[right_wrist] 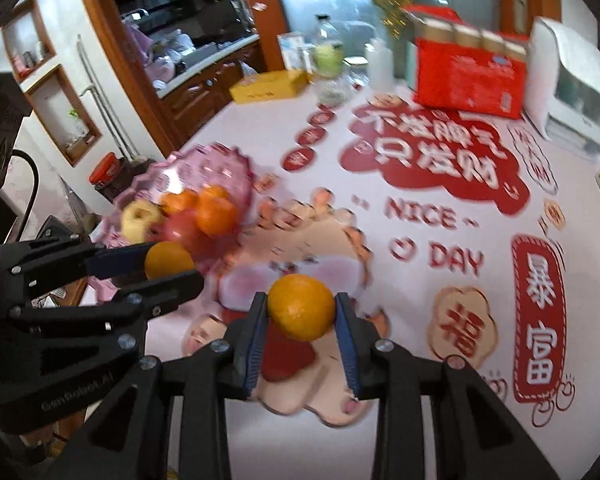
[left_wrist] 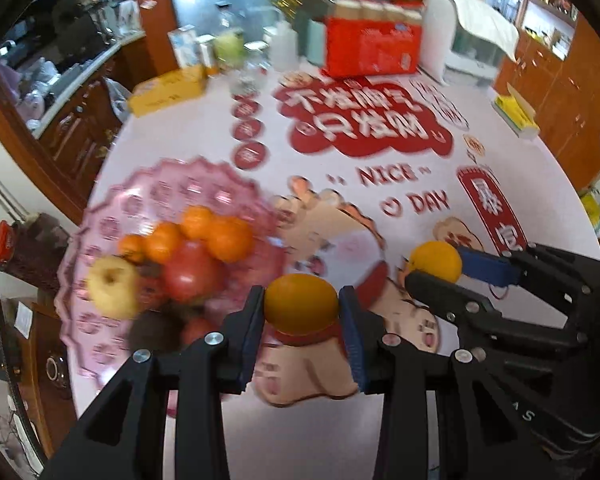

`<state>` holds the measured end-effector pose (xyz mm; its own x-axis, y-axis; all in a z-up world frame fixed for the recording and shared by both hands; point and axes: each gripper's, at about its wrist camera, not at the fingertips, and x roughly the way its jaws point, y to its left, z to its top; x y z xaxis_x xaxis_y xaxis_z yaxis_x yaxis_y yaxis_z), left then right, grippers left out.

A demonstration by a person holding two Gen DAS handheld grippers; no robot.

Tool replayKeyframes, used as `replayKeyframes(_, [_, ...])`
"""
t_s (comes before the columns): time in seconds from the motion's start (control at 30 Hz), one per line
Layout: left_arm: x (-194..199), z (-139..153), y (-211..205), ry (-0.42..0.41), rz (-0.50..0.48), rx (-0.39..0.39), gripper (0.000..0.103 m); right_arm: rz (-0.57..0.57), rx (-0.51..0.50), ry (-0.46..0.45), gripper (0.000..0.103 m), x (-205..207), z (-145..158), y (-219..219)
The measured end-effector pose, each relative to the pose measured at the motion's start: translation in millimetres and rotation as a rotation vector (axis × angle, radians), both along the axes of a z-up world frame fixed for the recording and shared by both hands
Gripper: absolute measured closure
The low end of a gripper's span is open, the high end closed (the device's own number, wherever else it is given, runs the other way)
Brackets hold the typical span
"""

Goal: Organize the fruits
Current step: 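Carry both held mandarins over the pink bowl, then lower both mandarins into the pink bowl and open both tools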

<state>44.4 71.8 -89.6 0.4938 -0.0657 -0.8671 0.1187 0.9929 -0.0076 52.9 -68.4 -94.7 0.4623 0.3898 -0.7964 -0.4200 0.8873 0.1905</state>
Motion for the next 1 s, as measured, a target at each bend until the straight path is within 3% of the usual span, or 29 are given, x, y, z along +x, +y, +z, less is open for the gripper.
replayKeyframes(0.2, [2, 21, 64, -0.043, 0.062, 0.005, 0.067, 0.023, -0.005, -0.049, 0.07, -1, 24, 50])
replayKeyframes(0.5, [25, 29, 133, -0.08, 0.109, 0.021, 0.067, -0.008, -0.046, -0.073, 0.07, 12, 43, 115])
replayKeyframes(1.0, [73, -15, 162, 0.006, 0.054, 0.001, 0.067, -0.079, -0.117, 0.015, 0.069, 41, 10, 158])
